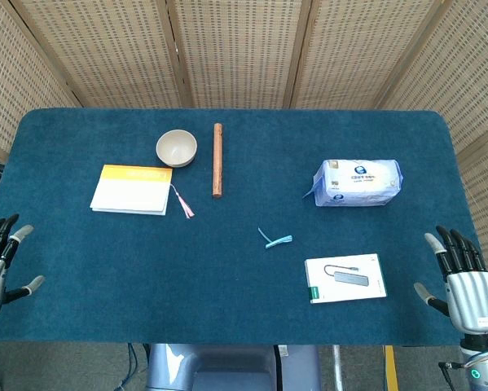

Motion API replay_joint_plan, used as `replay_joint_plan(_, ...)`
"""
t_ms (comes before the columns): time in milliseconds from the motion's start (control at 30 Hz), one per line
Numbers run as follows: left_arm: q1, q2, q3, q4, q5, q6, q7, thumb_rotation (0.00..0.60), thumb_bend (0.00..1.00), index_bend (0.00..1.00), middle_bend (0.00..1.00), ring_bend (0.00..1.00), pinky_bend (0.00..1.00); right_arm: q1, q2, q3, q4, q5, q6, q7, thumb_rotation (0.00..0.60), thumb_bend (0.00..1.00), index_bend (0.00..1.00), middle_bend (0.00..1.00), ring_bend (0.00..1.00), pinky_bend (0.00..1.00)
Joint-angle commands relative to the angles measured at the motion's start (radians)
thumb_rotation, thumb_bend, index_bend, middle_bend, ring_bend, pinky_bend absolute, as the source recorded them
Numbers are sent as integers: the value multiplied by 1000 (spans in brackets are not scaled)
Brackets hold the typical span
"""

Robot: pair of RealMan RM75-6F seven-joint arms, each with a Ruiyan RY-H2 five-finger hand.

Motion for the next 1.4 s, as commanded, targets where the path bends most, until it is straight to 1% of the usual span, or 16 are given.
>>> replay_joint_plan(33, 3, 4, 3, -19, -9, 13, 23, 600, 0, 0, 0, 0, 0, 0, 9, -4, -11, 12, -14, -8, 600, 0, 21, 0, 0, 0)
replay_joint_plan(233, 0, 5, 1, -23, -21, -3, 30, 600, 0, 0, 0, 0, 0, 8, 11, -9, -22, 22, -44, -26, 600, 0, 27, 0, 0, 0)
replay_joint_plan(333, -3, -1, -1, -17, -22, -6, 39, 600, 0, 0, 0, 0, 0, 41, 17, -5, -41, 13, -90, -34, 600, 0, 47, 0, 0, 0)
replay_joint_plan(433, -9, -11, -5, -8, -23, -10, 44, 600, 0, 0, 0, 0, 0, 108, 41, 18, -78, 19, -185, -71, 600, 0, 58, 0, 0, 0)
replay_joint_plan(533, -14, -19, -13, -5, -30, -13, 52, 600, 0, 0, 0, 0, 0, 197, 60, 61, -121, 45, -304, -106, 600, 0, 58, 0, 0, 0)
replay_joint_plan(567, -16, -22, -15, -3, -35, -17, 56, 600, 0, 0, 0, 0, 0, 239, 67, 80, -140, 65, -365, -122, 600, 0, 69, 0, 0, 0)
replay_joint_plan(633, -22, -29, -23, 1, -47, -26, 59, 600, 0, 0, 0, 0, 0, 318, 66, 115, -161, 107, -474, -165, 600, 0, 117, 0, 0, 0)
replay_joint_plan(667, -24, -32, -27, 4, -53, -30, 59, 600, 0, 0, 0, 0, 0, 346, 58, 127, -162, 125, -509, -183, 600, 0, 163, 0, 0, 0)
replay_joint_plan(700, -26, -34, -29, 6, -57, -33, 58, 600, 0, 0, 0, 0, 0, 364, 50, 134, -162, 136, -530, -191, 600, 0, 188, 0, 0, 0)
replay_joint_plan(733, -30, -38, -34, 11, -68, -41, 59, 600, 0, 0, 0, 0, 0, 401, 27, 150, -156, 159, -572, -195, 600, 0, 222, 0, 0, 0)
replay_joint_plan(800, -34, -42, -39, 16, -80, -50, 62, 600, 0, 0, 0, 0, 0, 442, -3, 165, -139, 188, -618, -190, 600, 14, 297, 0, 0, 0)
replay_joint_plan(900, -42, -50, -48, 23, -102, -68, 72, 600, 0, 0, 0, 0, 0, 511, -69, 182, -80, 225, -682, -202, 600, 124, 364, 0, 0, 0)
replay_joint_plan(967, -45, -52, -50, 26, -110, -75, 77, 600, 0, 0, 0, 0, 0, 535, -96, 183, -54, 236, -702, -207, 600, 182, 381, 0, 0, 0)
replay_joint_plan(1067, -51, -58, -54, 30, -126, -90, 88, 600, 0, 0, 0, 0, 0, 576, -149, 179, 4, 262, -752, -222, 600, 235, 394, 0, 0, 0)
replay_joint_plan(1233, -55, -59, -57, 25, -145, -107, 92, 600, 0, 0, 0, 0, 0, 613, -231, 162, 93, 290, -792, -226, 600, 260, 421, 0, 0, 0)
replay_joint_plan(1400, -60, -63, -58, 27, -153, -117, 102, 600, 0, 0, 0, 0, 0, 637, -304, 139, 183, 291, -810, -207, 600, 260, 431, 0, 0, 0)
